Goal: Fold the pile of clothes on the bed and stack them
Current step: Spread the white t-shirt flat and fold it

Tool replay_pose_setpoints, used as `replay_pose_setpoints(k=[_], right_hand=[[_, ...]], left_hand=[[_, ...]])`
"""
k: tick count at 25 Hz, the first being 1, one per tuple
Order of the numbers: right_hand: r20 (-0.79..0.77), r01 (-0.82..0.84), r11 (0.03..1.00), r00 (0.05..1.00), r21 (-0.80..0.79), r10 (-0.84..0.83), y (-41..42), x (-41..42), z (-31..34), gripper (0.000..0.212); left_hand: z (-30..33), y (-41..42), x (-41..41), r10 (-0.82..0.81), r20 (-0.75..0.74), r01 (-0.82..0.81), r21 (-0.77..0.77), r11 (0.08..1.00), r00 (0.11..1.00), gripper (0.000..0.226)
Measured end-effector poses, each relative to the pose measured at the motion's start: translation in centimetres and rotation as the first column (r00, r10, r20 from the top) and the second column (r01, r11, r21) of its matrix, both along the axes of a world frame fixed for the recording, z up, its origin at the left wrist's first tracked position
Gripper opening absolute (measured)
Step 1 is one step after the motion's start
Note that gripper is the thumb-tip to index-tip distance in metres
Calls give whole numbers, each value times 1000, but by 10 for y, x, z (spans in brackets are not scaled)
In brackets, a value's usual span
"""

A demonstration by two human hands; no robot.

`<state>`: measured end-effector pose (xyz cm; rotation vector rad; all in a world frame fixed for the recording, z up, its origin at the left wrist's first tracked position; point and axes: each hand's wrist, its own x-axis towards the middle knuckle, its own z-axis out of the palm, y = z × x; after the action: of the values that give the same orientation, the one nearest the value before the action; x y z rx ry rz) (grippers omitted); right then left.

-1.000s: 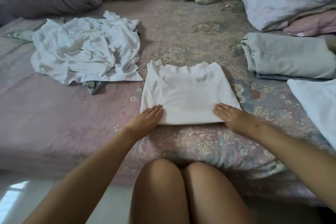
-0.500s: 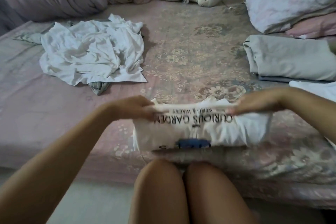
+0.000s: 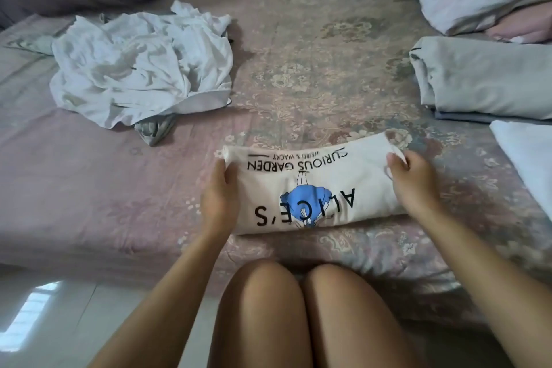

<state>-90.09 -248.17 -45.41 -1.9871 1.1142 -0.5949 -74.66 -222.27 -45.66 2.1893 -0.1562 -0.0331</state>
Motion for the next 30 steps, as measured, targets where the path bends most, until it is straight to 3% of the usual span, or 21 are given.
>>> replay_pose_setpoints(k=[2, 4, 7, 9, 11, 13, 14, 16, 22, 26, 28, 30], right_hand=[[-30, 59, 992, 998, -108, -63, 9, -2, -8, 20], [-233, 18, 986, 971, -169, -57, 11, -9, -19, 20], [-399, -23, 971, 914, -237, -76, 15, -9, -17, 17], [-441, -145, 891, 895, -431, -68, 24, -3, -13, 39], [-450, -365, 743, 888, -561, 97, 46, 8, -8, 56], [-577, -596, 659, 764, -459, 288, 69, 24, -6, 55], [-636, -646, 661, 702, -381, 319, 77, 30, -12, 55], [-719, -655, 686, 638, -318, 276, 82, 35, -28, 55], [-770, -636, 704, 606, -317, 200, 58, 15, -38, 65], [-790, -510, 820, 600, -260, 123, 37, -3, -29, 65], [-759, -544, 765, 641, -344, 114, 48, 7, -22, 65], [-728, -622, 676, 660, -395, 182, 72, 17, -22, 67]], left_hand=[[-4, -6, 0, 27, 47, -30, 63, 998, 999, 24], [-18, -6, -3, 12, 15, -15, 226, 974, 1000, 26], [-19, -6, -6, -12, 8, 10, 259, 966, 1000, 28], [-17, -8, -2, -105, 202, 17, 397, 918, 974, 42], [-22, -17, -2, -376, 439, 72, 568, 820, 816, 54], [-31, -30, -12, -660, 433, 236, 698, 676, 613, 56], [-37, -35, -17, -738, 366, 291, 749, 596, 567, 56], [-47, -39, -20, -787, 190, 372, 801, 470, 587, 57], [-46, -20, -7, -671, 49, 370, 804, 466, 740, 74], [-39, -4, 0, -561, -44, 394, 757, 522, 827, 76], [-32, -9, -5, -570, -25, 356, 803, 478, 821, 66], [-32, -14, -14, -658, 63, 325, 832, 450, 751, 62]])
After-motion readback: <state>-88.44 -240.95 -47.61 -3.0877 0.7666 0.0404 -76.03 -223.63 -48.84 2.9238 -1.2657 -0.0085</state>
